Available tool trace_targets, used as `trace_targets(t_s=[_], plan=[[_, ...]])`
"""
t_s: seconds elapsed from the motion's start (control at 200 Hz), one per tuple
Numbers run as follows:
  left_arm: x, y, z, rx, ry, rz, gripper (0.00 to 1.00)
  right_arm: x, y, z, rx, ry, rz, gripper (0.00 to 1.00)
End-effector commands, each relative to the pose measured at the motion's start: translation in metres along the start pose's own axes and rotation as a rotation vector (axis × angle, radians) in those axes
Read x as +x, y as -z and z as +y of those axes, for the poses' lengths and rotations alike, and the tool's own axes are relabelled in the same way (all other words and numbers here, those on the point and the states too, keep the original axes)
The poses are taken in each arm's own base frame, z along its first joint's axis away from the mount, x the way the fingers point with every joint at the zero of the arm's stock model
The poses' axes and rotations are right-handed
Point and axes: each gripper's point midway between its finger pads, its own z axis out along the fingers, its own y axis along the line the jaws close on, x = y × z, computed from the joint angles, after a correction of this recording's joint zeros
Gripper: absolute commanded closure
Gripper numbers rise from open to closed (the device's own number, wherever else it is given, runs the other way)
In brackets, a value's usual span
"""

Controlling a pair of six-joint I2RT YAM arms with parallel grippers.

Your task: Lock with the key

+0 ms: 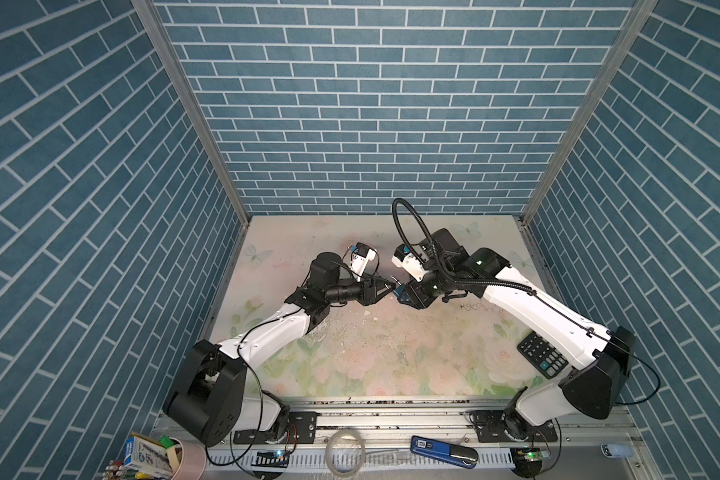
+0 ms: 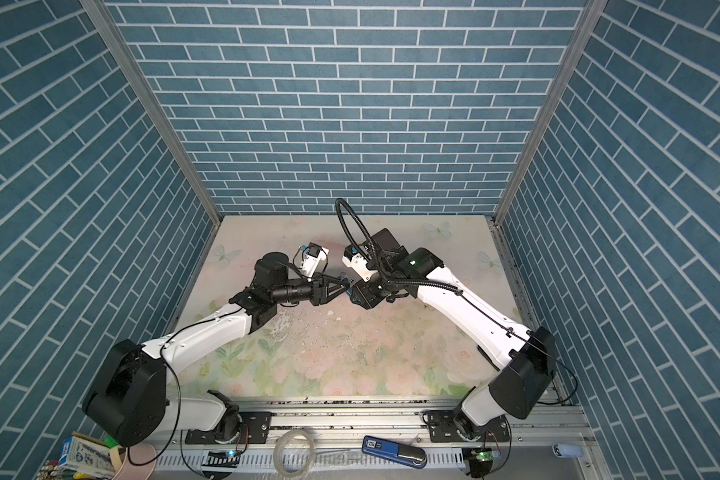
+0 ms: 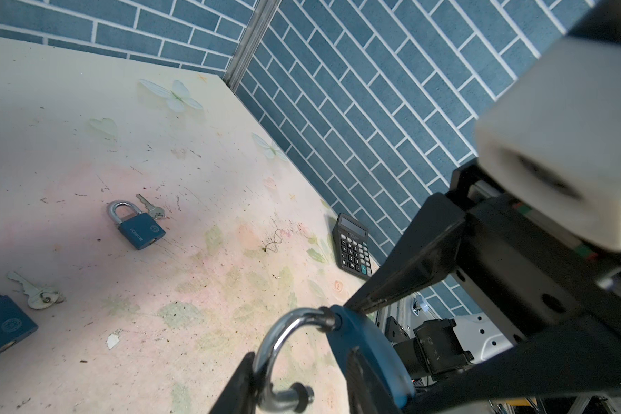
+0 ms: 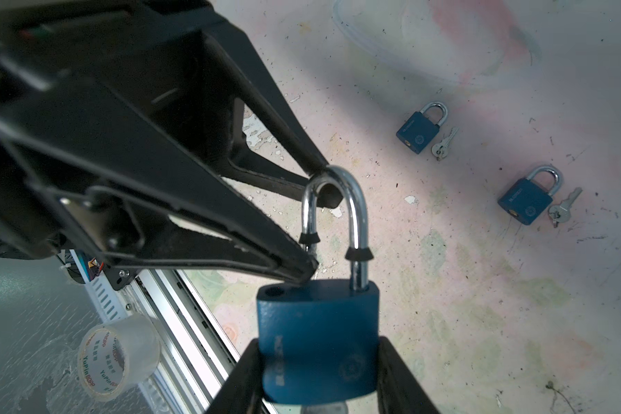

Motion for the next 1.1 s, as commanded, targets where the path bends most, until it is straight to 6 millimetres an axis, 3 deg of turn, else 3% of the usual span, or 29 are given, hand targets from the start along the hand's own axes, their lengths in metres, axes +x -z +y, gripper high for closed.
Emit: trace_targets(t_s=[0.0, 0.635, 1.095], plan=[[-0.009, 0.004, -0.002, -0.001, -0.020, -0.022, 0.58, -0.020, 0.020, 0.008, -0.014, 0.037, -0.095, 1.00], [-0.020, 0.000, -0.002, 0.034, -0.010, -0.039, 0.59, -0.017, 0.021, 0.009, -0.019, 0.031, -0.099, 1.00], [-0.027, 0.002, -0.008, 0.045, -0.022, -0.053, 0.72, -0.015, 0.021, 0.008, -0.018, 0.027, -0.096, 1.00]])
